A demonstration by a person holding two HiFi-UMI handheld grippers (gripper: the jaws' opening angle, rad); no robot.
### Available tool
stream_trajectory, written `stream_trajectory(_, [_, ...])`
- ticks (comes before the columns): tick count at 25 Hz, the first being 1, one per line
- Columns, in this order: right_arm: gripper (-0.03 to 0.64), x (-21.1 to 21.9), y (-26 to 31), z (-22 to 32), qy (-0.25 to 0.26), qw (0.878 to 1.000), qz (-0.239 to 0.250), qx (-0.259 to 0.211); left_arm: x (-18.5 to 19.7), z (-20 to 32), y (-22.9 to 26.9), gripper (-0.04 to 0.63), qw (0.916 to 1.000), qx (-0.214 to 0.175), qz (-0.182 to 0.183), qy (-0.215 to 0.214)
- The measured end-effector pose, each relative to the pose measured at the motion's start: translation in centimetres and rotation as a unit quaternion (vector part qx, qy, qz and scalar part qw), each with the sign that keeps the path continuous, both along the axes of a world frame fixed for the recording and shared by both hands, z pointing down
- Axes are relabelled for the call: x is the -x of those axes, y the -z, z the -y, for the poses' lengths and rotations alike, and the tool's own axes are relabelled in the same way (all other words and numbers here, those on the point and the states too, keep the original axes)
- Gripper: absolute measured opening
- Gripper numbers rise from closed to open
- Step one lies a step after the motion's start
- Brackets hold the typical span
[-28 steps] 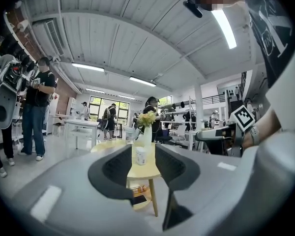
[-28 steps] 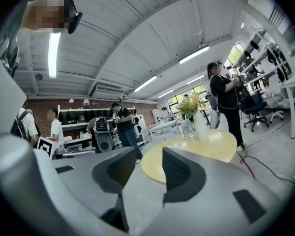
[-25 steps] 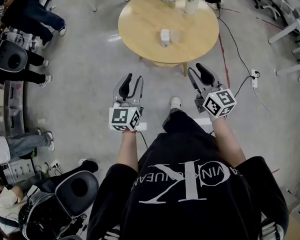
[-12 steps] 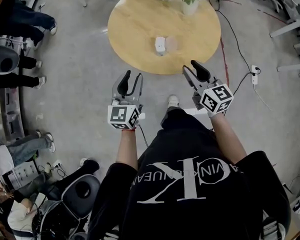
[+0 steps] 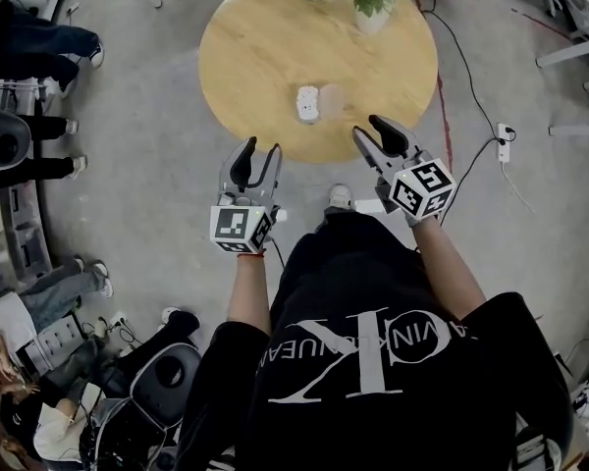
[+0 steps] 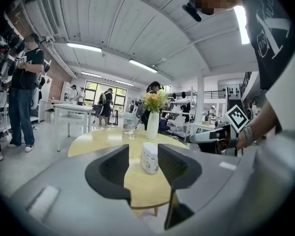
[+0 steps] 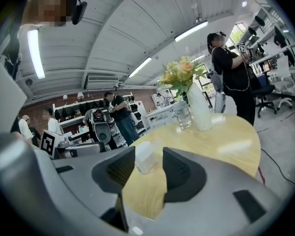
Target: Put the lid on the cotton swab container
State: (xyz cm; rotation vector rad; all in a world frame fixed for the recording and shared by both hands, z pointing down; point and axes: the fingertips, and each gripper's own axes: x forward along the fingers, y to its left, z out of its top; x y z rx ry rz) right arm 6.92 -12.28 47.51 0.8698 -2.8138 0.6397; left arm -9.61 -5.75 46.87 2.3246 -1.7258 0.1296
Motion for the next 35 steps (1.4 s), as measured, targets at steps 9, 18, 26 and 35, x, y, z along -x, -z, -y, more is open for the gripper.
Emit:
stream_trajectory(9, [0.141, 0.6, -2.5, 1.6, 0.015, 0.998, -0.057, -0.005, -2.4, 2.6, -3.0, 0.19, 0.9962, 0.033, 0.024, -0.076])
stream_trajectory(18, [0.141, 0.9, -4.5, 3.8, -0.037, 0.995, -0.093, 0.027, -4.0, 5.4, -5.5, 0.206, 0.9843, 0.073, 0.033, -0.158])
stream_trajectory(26, [0.141, 2.4, -4.5, 4.8, -0.084, 0.992, -0.065, 0.061, -4.2, 6.6, -6.2, 0.223, 0.9719, 0.086, 0.037, -0.216])
stream_trajectory(35, [0.141, 3.8, -2.5, 5.4, -0.101, 0.993, -0.022, 0.058, -5.0, 7.1, -6.2, 0.229, 0.9599, 0.078, 0.037, -0.267])
